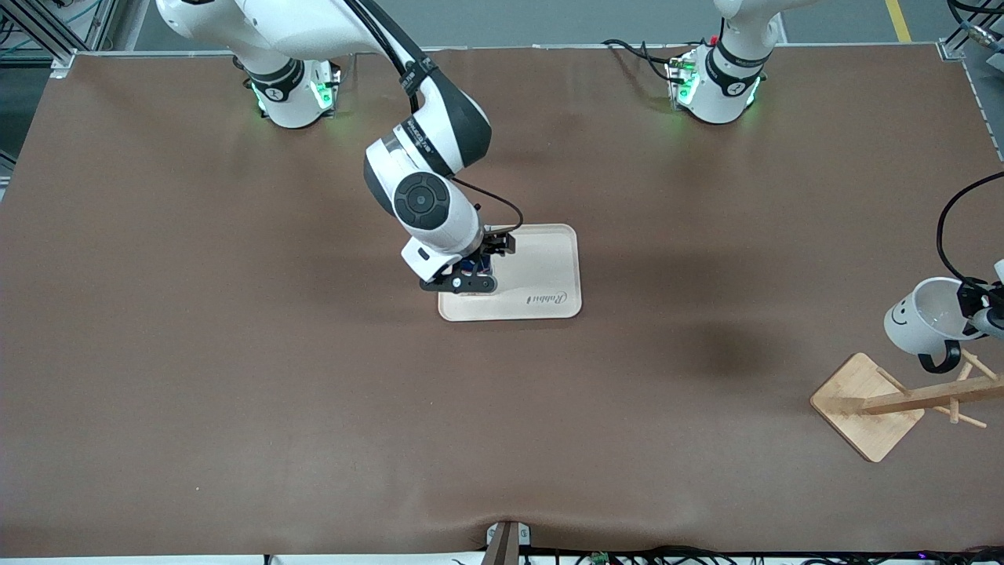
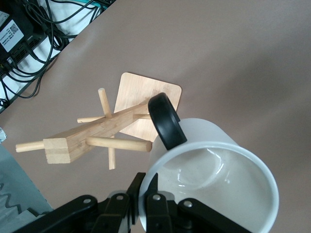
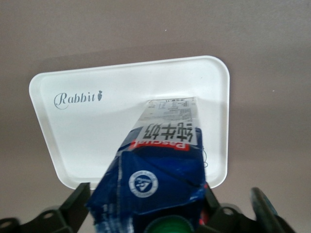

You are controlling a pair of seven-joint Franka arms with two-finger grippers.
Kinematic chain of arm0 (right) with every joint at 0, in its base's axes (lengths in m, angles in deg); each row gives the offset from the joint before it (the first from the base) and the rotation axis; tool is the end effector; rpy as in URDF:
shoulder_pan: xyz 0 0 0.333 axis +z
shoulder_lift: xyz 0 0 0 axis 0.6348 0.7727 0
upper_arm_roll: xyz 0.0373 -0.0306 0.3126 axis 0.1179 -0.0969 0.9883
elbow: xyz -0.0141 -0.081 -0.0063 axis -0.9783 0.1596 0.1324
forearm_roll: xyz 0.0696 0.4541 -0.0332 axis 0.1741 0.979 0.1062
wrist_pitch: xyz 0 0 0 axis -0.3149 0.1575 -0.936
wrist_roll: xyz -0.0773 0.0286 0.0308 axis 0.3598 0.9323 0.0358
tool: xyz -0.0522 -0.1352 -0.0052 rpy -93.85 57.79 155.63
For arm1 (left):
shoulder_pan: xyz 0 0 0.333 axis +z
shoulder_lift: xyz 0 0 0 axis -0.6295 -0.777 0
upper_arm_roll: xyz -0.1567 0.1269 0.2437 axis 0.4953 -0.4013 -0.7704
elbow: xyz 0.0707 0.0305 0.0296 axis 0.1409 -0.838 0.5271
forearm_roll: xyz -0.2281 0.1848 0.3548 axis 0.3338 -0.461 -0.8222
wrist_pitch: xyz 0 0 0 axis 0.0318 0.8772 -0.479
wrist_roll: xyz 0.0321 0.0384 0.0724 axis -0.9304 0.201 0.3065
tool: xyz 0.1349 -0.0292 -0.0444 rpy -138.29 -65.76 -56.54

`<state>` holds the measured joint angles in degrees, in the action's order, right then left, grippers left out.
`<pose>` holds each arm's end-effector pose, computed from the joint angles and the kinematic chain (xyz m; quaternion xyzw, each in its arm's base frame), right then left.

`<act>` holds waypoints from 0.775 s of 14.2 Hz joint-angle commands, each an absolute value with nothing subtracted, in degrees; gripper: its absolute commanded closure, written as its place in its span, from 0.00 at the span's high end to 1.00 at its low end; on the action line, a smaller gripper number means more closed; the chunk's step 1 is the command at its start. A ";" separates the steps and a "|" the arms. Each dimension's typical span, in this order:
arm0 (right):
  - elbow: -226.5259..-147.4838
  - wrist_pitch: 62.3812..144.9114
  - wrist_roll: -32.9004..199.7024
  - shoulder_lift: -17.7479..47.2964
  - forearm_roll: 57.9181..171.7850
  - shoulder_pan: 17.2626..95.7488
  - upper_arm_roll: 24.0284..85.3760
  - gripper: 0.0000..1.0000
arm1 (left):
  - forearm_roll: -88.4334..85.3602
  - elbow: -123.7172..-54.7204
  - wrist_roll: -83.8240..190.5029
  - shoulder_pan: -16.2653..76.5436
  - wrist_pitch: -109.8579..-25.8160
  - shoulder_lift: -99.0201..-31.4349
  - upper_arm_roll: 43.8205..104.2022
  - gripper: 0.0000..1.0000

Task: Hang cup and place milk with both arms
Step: 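Carry the mug to the stand while the right gripper lifts the carton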

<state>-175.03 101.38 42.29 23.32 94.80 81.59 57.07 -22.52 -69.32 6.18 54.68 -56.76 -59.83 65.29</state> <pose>0.5608 0.4981 0.2607 -0.9912 0.0348 0.1107 0.0632 0.7408 0.1196 0.4742 -0.9459 0.3114 -0.0204 0.0892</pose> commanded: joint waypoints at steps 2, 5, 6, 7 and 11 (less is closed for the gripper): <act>-175.26 101.06 35.06 22.69 93.65 82.39 56.55 0.00 | -22.83 -67.99 3.04 56.50 -56.85 -60.61 65.79 0.00; -174.82 100.88 34.25 21.90 93.56 82.30 56.37 0.00 | -22.83 -68.08 1.98 57.03 -56.85 -60.52 65.79 0.00; -174.38 100.01 34.42 21.37 93.56 81.95 56.29 0.00 | -22.83 -68.17 1.37 57.29 -56.85 -60.52 65.79 0.00; -173.68 97.65 34.42 20.67 93.65 81.34 56.28 0.00 | -22.83 -68.08 0.49 57.47 -56.85 -60.61 65.79 0.00; -165.44 83.15 34.25 19.08 94.00 75.72 55.76 0.00 | -22.83 -68.08 -1.36 58.44 -58.77 -61.31 65.79 0.00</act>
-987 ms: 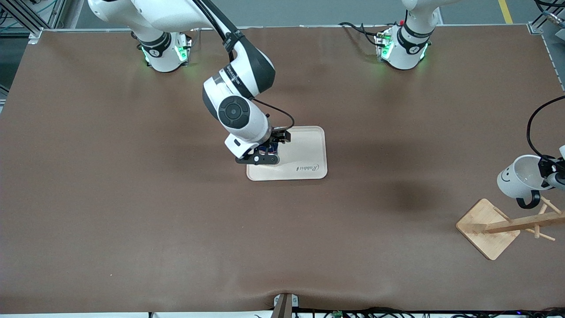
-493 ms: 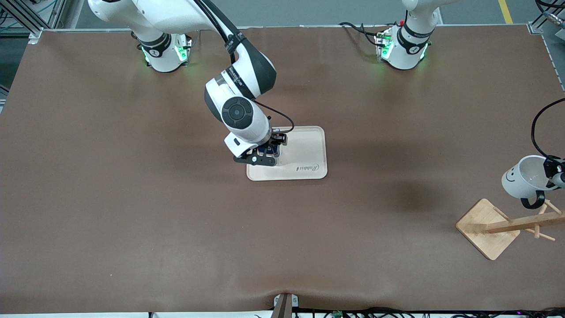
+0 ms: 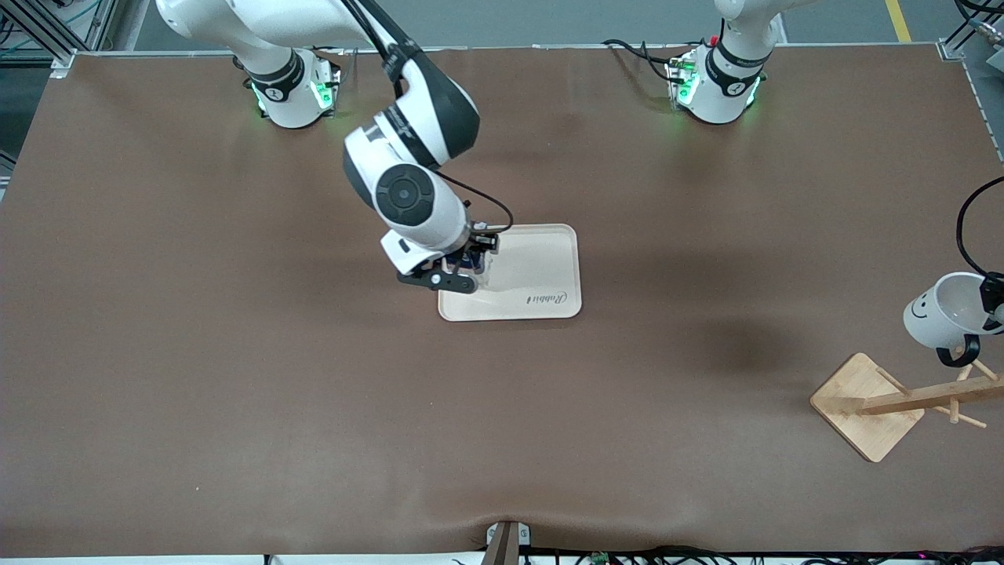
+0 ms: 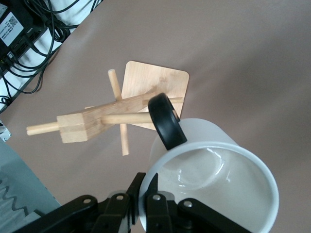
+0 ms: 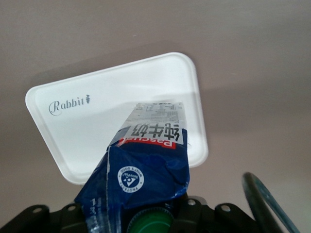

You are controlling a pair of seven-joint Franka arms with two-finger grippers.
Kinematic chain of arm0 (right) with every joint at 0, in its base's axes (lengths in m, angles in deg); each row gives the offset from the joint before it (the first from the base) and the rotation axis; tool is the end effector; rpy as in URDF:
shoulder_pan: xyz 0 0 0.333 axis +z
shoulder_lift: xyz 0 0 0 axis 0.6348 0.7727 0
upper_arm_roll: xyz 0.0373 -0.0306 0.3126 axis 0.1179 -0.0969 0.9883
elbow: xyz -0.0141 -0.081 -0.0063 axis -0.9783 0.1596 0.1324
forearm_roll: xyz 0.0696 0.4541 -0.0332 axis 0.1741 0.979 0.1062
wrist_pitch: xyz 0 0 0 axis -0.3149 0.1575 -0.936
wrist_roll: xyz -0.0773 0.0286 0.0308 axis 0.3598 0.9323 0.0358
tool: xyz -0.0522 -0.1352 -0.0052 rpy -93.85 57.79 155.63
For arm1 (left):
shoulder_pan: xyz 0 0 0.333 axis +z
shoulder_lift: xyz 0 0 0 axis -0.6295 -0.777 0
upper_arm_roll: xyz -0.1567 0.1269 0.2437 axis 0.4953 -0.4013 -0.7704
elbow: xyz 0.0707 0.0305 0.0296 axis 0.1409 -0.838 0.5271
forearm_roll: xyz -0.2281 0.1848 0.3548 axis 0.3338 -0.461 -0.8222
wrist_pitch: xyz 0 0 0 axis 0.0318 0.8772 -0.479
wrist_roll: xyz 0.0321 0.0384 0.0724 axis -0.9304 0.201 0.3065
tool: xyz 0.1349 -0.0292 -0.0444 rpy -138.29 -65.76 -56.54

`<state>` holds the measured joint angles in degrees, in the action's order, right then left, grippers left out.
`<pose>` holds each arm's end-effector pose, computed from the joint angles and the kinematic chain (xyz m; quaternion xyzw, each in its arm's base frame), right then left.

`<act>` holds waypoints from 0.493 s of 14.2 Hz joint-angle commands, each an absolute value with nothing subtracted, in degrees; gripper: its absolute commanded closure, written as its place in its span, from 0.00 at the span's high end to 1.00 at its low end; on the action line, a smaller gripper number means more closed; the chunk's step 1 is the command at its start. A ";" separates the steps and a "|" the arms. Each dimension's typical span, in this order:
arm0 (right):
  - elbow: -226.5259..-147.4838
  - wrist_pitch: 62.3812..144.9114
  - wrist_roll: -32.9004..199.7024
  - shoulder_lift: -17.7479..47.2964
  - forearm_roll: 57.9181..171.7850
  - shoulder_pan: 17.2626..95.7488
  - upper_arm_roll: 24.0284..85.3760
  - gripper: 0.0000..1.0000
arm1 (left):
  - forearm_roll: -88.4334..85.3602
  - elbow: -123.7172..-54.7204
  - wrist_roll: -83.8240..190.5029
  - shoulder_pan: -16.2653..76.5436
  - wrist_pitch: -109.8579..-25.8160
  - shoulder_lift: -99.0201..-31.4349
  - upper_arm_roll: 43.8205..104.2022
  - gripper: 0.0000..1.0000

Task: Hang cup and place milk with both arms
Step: 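Carry the mug to the stand while the right gripper lifts the carton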

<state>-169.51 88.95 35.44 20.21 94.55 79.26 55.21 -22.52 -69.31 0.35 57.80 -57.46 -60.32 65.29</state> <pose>0.5840 0.4616 0.3372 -0.9841 0.1038 0.1379 0.0408 0.7359 0.1602 0.4691 -0.9379 0.3343 -0.0155 0.0907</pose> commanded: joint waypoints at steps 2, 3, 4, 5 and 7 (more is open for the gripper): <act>-162.87 80.67 34.34 18.30 93.65 72.73 55.41 0.00 | -22.83 -68.08 -2.15 59.13 -61.23 -62.54 65.79 0.00; -162.60 79.53 34.34 17.25 93.74 71.06 55.41 0.00 | -22.83 -68.08 -2.15 59.49 -62.02 -62.98 65.79 0.00; -161.99 77.43 34.86 16.72 93.74 68.70 55.49 0.00 | -22.83 -68.08 -2.15 59.49 -62.38 -63.42 65.79 0.00; -161.12 74.02 35.21 16.54 94.00 65.37 55.58 0.00 | -22.83 -68.08 -1.98 59.49 -62.73 -63.60 65.79 0.18; -158.04 71.61 40.89 16.62 94.00 59.82 55.84 0.00 | -21.61 -68.08 -1.72 59.93 -64.14 -64.48 65.79 0.35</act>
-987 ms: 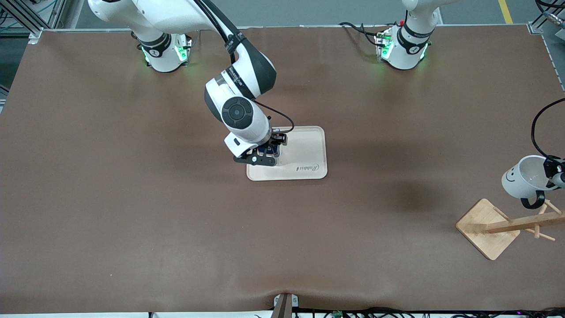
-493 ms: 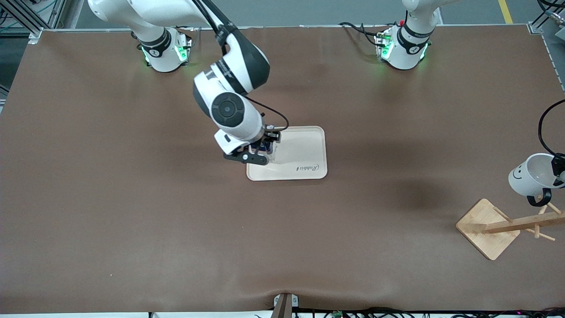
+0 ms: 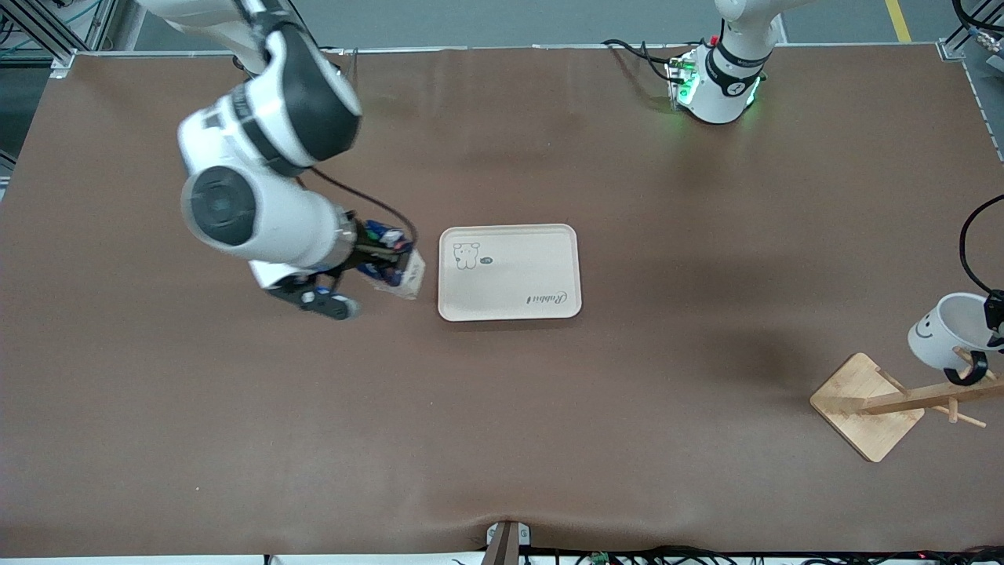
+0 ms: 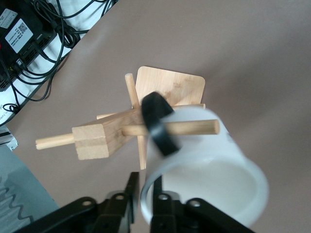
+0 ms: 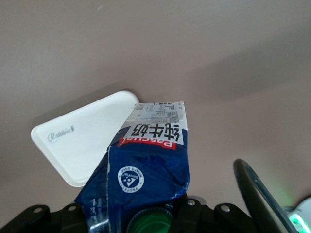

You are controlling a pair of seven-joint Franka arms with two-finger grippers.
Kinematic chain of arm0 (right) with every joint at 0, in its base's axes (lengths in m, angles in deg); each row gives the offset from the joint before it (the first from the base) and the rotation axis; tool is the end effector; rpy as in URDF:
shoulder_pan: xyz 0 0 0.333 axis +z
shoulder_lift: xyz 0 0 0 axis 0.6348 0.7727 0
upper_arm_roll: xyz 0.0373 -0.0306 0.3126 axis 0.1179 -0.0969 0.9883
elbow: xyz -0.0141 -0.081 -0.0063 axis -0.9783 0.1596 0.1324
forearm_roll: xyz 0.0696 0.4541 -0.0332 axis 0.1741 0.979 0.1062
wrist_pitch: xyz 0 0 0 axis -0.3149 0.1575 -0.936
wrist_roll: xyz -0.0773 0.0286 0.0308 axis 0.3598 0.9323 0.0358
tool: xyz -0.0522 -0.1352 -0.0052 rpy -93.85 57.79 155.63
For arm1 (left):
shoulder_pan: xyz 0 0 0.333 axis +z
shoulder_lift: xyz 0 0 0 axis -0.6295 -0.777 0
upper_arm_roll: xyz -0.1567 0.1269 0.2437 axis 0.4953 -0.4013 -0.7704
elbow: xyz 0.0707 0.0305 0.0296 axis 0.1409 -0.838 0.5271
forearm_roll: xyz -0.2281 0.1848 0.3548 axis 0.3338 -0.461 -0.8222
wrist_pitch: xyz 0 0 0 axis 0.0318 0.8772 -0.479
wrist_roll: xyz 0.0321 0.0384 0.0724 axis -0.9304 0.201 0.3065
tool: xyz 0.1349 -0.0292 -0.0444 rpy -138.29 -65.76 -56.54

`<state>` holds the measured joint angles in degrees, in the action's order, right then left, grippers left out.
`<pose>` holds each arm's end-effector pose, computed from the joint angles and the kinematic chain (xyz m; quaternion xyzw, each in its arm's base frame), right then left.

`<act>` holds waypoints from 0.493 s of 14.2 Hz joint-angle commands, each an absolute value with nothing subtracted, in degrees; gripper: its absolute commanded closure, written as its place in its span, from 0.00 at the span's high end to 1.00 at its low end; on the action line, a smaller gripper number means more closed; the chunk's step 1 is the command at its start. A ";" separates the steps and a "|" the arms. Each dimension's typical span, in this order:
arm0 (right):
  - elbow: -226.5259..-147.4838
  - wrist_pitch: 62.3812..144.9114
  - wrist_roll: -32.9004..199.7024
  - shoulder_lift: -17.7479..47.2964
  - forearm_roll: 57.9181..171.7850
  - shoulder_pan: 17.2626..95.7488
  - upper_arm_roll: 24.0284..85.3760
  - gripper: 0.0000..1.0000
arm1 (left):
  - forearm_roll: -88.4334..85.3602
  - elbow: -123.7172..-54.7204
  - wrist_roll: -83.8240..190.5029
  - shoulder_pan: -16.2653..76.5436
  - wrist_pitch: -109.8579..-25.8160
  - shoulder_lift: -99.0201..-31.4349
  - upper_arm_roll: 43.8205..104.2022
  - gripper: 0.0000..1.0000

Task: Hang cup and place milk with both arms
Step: 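Carry the mug to the stand while the right gripper lifts the carton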

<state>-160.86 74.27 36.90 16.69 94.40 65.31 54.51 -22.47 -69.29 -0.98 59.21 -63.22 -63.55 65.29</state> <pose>0.6626 0.3028 0.4464 -0.9698 0.1840 0.1516 0.0514 0.7515 0.1811 0.4372 -0.9355 0.3380 -0.0363 0.0964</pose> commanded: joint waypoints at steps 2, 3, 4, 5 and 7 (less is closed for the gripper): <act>-158.47 71.09 50.81 16.01 93.74 55.95 55.41 0.00 | -19.07 -68.17 -1.28 60.11 -64.14 -64.57 65.79 1.00; -159.43 69.52 55.47 15.31 93.65 53.15 55.23 0.00 | -17.66 -68.17 -1.10 60.11 -64.14 -64.48 65.79 1.00; -161.44 68.37 59.69 14.70 92.35 51.29 55.14 0.00 | -16.86 -68.17 -1.10 60.02 -64.14 -64.31 65.79 1.00; -164.24 68.97 62.43 13.21 89.46 49.79 55.14 0.00 | -16.68 -68.17 -0.93 59.93 -64.05 -64.13 65.79 1.00; -170.39 71.42 66.57 10.92 86.36 46.20 55.14 0.00 | -16.59 -68.17 1.09 59.76 -63.27 -63.86 65.88 1.00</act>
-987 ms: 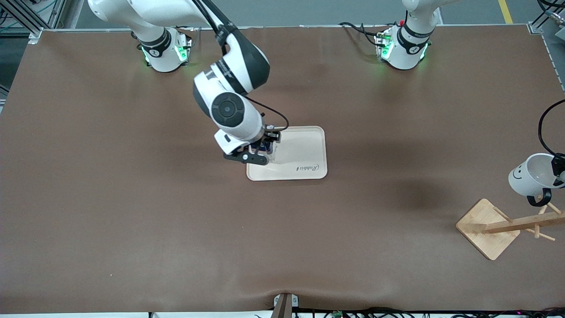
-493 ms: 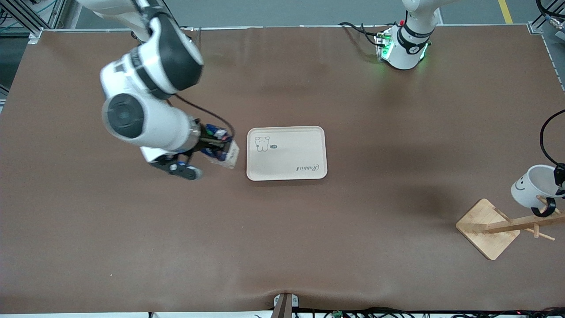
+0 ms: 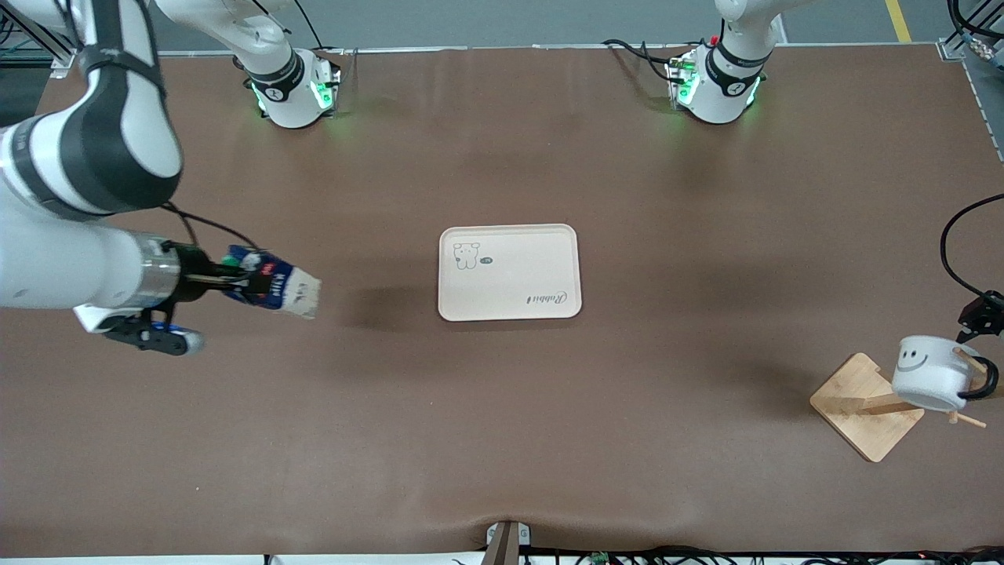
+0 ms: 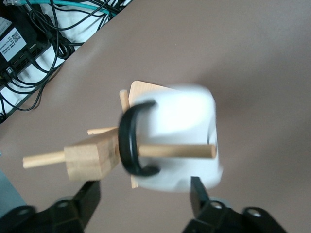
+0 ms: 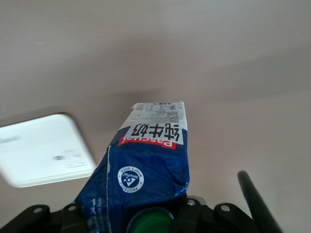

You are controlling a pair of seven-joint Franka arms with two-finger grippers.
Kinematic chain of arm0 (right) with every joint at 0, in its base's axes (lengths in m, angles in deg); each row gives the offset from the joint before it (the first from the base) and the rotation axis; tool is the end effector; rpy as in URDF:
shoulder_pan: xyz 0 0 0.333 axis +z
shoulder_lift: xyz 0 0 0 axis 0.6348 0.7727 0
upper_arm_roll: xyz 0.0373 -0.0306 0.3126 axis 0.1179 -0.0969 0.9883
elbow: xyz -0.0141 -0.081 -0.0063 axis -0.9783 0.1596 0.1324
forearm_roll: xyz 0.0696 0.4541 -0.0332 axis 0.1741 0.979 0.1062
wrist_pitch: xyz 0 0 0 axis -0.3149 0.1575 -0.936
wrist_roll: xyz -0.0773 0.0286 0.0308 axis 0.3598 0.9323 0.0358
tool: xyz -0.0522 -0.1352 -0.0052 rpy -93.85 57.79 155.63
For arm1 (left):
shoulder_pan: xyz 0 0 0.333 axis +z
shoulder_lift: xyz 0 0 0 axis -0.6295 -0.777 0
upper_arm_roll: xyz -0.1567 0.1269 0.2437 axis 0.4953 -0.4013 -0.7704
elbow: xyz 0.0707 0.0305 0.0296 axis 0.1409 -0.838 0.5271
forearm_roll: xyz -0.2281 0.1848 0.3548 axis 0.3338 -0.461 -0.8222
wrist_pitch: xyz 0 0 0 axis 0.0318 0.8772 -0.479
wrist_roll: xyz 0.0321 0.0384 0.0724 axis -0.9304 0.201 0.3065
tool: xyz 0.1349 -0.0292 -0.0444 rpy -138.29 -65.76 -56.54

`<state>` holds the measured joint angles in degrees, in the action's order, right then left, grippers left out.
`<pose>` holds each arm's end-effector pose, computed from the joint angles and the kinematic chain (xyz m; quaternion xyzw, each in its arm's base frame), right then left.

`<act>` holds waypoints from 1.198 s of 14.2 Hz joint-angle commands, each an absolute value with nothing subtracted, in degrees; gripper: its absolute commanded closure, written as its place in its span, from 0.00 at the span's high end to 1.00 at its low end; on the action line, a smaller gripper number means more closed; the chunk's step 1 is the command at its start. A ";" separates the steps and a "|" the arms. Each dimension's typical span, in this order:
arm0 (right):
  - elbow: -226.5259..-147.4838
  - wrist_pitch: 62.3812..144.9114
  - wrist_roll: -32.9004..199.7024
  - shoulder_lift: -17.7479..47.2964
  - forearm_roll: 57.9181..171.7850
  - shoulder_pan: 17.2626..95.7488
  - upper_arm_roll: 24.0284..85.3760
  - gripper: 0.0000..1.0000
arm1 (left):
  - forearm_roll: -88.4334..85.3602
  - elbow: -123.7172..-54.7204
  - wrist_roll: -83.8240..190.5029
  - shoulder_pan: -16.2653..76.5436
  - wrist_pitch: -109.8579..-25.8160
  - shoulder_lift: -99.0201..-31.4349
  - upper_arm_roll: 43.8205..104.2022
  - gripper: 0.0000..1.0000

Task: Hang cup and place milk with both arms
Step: 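Carry the mug to the stand while the right gripper lifts the carton, then hang the mug handle on a stand peg with the left gripper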

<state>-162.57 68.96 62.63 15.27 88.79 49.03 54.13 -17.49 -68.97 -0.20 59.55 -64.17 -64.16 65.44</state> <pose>0.7001 0.0849 0.4418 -0.9803 0.1021 0.1625 0.0464 0.7562 0.1763 0.4333 -0.9440 0.3179 -0.0628 0.0617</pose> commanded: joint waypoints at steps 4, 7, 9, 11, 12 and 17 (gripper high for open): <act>-189.00 87.55 79.76 3.73 84.52 41.70 55.05 0.00 | -16.68 -68.61 9.59 59.49 -57.39 -61.15 66.50 1.00; -200.98 97.34 79.86 -0.95 80.83 41.78 54.97 0.00 | -16.77 -68.61 17.42 59.14 -53.69 -59.56 68.69 1.00; -203.46 98.50 79.60 -1.13 77.67 41.78 54.88 0.00 | -16.77 -68.61 22.08 59.14 -51.84 -58.86 70.27 1.00; -203.91 99.03 79.51 -0.61 76.08 40.04 54.88 0.00 | -16.77 -68.69 27.96 59.14 -49.83 -58.07 72.55 1.00; -205.91 101.12 79.86 -0.52 76.07 38.80 54.97 0.00 | -16.86 -68.70 31.12 59.14 -48.25 -57.72 73.78 1.00; -212.70 106.94 79.69 -1.92 76.25 37.65 54.97 0.00 | -17.12 -69.31 41.68 59.14 -47.35 -57.18 78.61 1.00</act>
